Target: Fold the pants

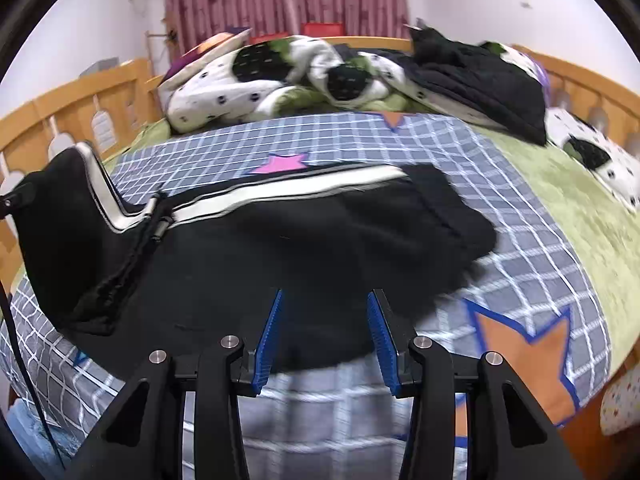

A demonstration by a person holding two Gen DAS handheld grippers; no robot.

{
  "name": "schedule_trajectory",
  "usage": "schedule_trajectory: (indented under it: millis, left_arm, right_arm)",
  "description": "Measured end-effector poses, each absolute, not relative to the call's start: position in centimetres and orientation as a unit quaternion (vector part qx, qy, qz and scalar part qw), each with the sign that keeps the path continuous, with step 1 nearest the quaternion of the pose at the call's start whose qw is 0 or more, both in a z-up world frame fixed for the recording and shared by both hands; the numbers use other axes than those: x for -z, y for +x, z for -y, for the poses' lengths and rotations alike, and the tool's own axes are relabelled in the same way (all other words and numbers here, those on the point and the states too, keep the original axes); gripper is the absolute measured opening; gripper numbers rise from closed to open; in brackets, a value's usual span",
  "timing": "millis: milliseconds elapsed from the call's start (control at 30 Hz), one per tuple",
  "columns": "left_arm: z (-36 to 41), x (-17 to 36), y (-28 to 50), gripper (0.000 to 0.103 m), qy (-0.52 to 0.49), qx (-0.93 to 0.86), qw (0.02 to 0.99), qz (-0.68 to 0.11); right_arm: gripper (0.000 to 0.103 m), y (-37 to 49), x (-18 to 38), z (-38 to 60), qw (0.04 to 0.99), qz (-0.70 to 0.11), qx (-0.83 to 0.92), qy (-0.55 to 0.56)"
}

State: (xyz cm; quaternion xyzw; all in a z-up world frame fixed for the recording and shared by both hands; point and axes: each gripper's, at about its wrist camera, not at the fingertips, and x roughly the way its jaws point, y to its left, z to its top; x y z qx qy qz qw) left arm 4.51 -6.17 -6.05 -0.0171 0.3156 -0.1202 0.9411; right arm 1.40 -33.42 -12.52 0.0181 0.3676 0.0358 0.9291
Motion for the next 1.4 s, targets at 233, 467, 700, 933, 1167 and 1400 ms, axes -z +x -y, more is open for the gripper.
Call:
schedule_trajectory:
  millis: [233,467,700,933,1167,1400]
  left_arm:
    - [13.6,13.3,6.5,0.010,-0.017,0.189,0.899,-0.394]
    - [9.8,11.7,3.4,0.031,-0.045,0.263,0.882,-0.388]
    - [2.6,11.1,-1.9,0.065,-0.003,0.146,0.929,-0.340]
    - [-2.2,15.2,-3.1,0.065,-0.056,0.102,0.908,-0.403]
    - [0.3,17.4,-1.4,0.065,-0.095,0.134,0.886,-0.434]
    - [5.1,17.6,1.1,0.065,-0.075,0.118,0.890,-0.434]
  right_arm:
    - [0.044,0.2,13.5,39.1,0.919,-0.391,-0.005,0.045]
    - [0.044,0.0,13.7,37.9,0.919,-0.390,-0.040,0.041]
    - [0.057,2.9,13.3,30.4,0.904,-0.383,-0.165,0.090]
    - [0.057,7.5,16.9,24.7,0.855,-0.443,-0.208,0.171]
    - [0.018,8.5,14.4,24.6,0.856,-0.419,-0.247,0.177]
    - [0.017,9.0,6.5,29.6,0.905,-0.341,-0.224,0.120]
